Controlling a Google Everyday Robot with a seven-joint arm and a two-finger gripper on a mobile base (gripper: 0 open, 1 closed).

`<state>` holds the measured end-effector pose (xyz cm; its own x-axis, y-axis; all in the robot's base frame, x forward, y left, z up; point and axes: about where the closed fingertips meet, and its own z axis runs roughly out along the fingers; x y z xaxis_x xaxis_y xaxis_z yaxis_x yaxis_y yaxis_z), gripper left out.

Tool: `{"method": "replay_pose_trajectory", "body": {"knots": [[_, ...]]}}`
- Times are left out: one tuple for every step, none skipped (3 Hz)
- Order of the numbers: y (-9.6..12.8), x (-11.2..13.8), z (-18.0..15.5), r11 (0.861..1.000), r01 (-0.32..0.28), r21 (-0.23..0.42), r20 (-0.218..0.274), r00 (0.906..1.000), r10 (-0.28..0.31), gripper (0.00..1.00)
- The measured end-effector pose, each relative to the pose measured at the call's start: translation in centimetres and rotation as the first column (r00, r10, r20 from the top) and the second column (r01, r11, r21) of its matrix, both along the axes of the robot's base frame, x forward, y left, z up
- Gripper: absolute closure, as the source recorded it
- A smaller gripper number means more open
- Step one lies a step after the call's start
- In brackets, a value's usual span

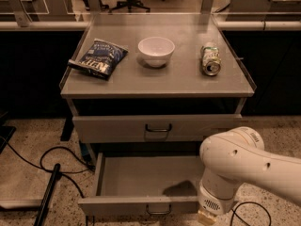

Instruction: Close middle drawer

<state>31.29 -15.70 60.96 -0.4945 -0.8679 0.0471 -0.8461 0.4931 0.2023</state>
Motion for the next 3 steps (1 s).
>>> {"method": "replay_pose_trajectory", "body": {"knots": [[0.0, 0.0, 0.0, 1.0, 0.0, 0.0, 0.0, 1.0, 0.0, 1.0], [0.7, 0.0, -2.9, 0.997, 0.055, 0.047, -0.006, 0.9985, -0.055, 1.0], [1.4, 1.0, -7.5, 0.982, 0.155, 0.112, -0.01, 0.9879, -0.155, 1.0]]}}
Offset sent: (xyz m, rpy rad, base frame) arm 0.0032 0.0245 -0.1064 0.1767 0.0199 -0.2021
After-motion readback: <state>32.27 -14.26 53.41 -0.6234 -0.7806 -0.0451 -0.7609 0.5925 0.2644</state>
